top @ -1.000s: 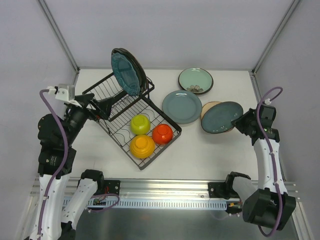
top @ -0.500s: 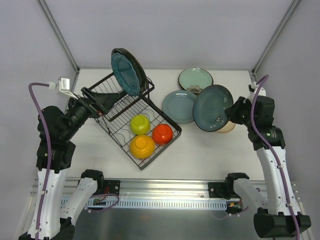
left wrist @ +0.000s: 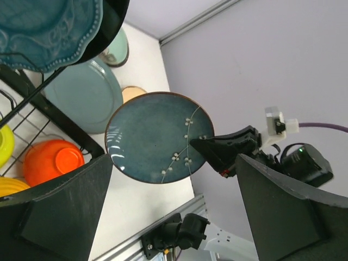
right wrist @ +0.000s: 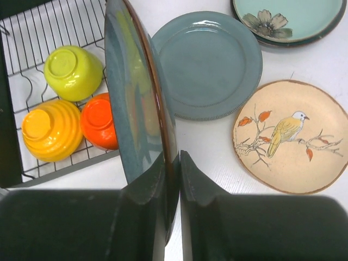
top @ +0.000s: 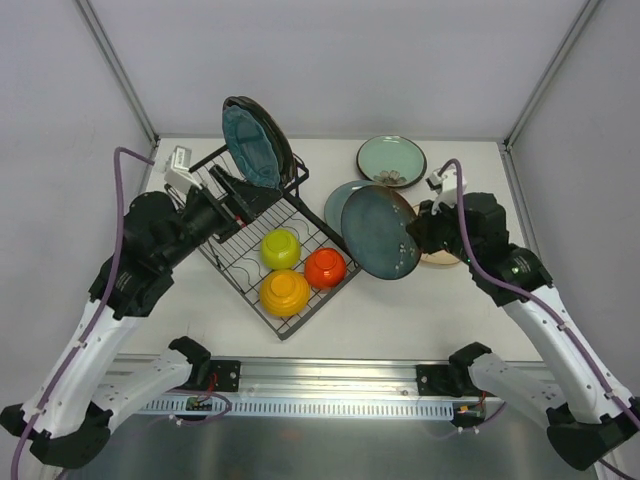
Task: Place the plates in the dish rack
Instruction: Pass the plate from the right arm to the left
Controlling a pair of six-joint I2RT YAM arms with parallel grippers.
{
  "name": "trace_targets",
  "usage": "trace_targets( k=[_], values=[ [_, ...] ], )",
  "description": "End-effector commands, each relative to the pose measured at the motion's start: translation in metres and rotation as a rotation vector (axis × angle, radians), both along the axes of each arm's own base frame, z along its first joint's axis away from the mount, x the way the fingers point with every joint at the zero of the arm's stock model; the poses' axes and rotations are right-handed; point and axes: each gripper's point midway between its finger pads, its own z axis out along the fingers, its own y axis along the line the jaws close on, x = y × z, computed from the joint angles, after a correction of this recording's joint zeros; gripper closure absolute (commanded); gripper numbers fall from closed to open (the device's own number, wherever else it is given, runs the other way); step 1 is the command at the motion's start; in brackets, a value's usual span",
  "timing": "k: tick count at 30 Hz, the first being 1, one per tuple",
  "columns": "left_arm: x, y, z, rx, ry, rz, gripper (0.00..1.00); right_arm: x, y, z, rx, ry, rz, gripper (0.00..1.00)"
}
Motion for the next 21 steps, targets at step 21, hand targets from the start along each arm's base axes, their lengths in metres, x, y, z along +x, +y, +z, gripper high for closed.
trace_targets(
  k=[21],
  values=[
    [0.038,-0.062,-0.030,-0.054,0.229,0.201,0.06,0.006,0.104,0.114,-0.060,-0.613,0.134,0.99]
  ],
)
